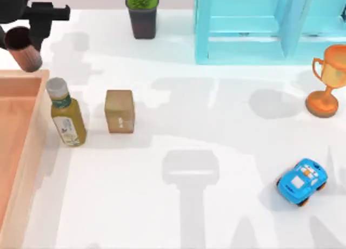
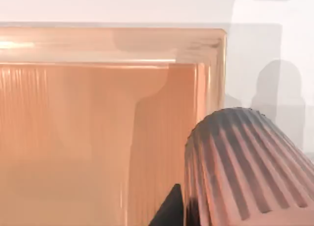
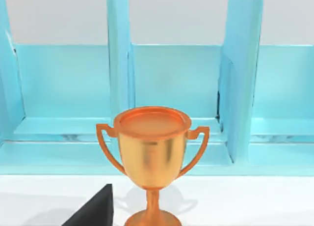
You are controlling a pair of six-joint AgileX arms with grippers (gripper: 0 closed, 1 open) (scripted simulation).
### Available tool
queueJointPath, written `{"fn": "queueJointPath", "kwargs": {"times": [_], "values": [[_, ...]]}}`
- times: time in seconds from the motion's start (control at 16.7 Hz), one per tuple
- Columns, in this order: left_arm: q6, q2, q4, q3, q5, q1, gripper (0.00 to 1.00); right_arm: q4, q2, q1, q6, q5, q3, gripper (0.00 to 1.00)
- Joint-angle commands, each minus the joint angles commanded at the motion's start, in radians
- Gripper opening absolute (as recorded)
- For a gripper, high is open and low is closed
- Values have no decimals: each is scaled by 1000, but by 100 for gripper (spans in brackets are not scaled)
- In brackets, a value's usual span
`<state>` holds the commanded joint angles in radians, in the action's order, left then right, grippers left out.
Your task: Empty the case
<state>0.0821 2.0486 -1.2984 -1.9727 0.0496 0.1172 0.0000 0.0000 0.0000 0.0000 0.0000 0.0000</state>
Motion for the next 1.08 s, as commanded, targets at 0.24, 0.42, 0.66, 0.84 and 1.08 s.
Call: {"fn": "queueJointPath", "kwargs": {"times": [0.24,0.42,0.66,0.84,1.08], "values": [[293,92,68,-8,-10,297,0,0,0,0,0,0,0,100],[448,139,51,46,-30,461,0,0,0,0,0,0,0,100],[527,145,36,85,-55,543,0,0,0,0,0,0,0,100],[527,145,36,85,-55,543,0,0,0,0,0,0,0,100],[525,150,72,115,-54,541,0,0,0,0,0,0,0,100]]}}
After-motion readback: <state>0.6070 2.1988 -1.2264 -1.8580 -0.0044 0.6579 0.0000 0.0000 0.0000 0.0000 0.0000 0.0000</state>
